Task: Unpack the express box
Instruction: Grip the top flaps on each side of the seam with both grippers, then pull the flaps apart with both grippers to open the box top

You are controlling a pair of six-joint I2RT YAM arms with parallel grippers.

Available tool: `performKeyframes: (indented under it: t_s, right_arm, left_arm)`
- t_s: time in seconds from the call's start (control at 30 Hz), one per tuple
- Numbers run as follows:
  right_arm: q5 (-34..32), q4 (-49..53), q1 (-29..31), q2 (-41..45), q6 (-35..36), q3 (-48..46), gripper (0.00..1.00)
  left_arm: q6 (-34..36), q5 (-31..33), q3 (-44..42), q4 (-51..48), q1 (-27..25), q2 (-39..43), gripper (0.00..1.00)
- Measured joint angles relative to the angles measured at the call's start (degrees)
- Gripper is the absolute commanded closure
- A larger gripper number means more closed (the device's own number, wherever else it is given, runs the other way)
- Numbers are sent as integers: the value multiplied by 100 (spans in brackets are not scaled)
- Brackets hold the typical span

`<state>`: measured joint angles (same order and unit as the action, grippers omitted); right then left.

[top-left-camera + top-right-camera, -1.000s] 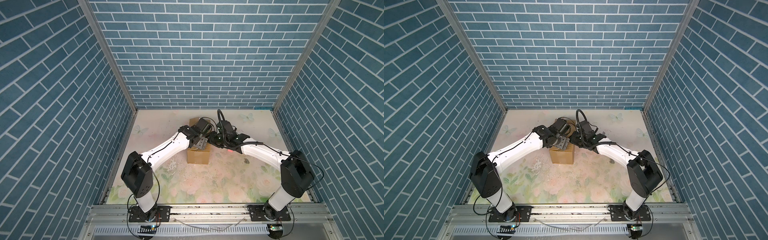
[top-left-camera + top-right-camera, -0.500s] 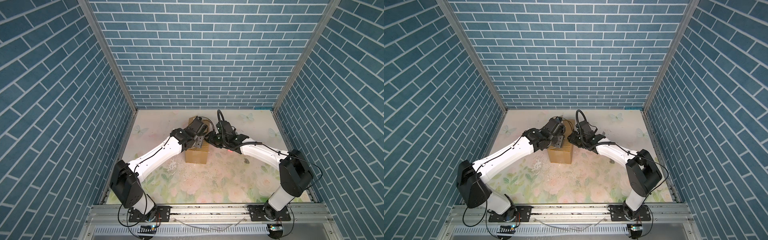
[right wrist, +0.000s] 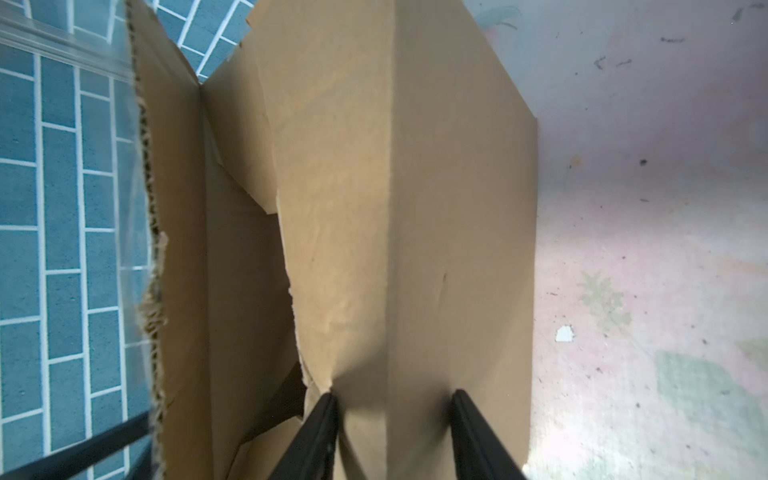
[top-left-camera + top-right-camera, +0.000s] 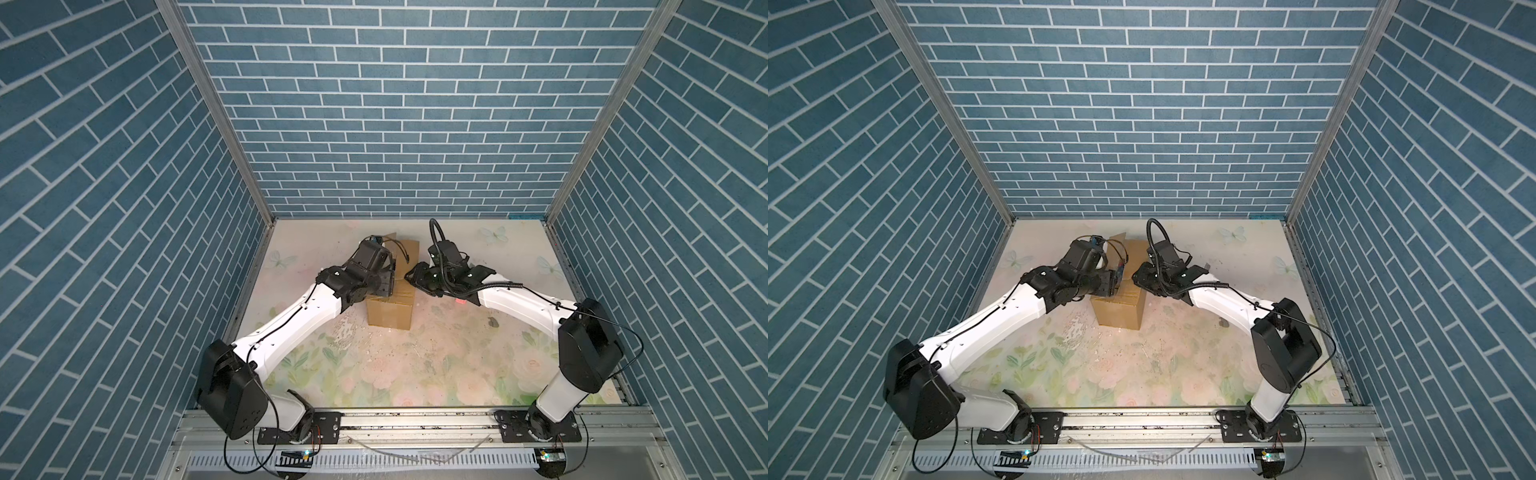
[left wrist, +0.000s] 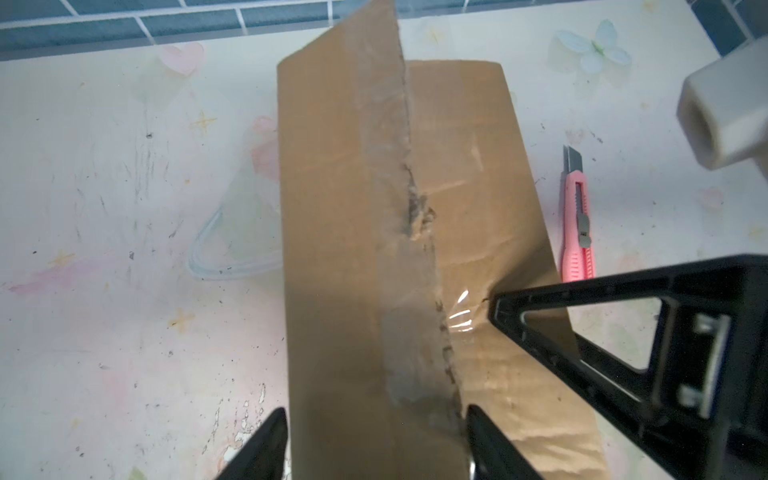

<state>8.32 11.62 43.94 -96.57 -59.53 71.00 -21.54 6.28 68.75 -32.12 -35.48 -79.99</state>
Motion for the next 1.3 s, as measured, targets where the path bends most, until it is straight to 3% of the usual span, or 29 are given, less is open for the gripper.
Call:
performKeyframes:
  t_s: [0.2, 0.43, 0.63, 0.93, 1.3]
  right_arm:
    - [-15, 129, 20, -59, 0, 79, 44]
    - [-42, 313, 22, -98, 50, 175, 36]
    - [-61, 413, 22, -116, 87, 238, 34]
    - [-33, 487, 33, -245, 107, 363, 32]
    - [-22, 667, 42, -363, 142, 562, 31]
  left_arm:
    - [109, -295, 240, -42, 48, 98, 12]
    - [334, -691, 988, -212, 48, -662, 16]
    - [496, -732, 1145, -538, 48, -1062, 18]
    - [719, -459, 1231, -791, 129, -1047, 18]
    - [739, -723, 787, -570, 640, -603, 24]
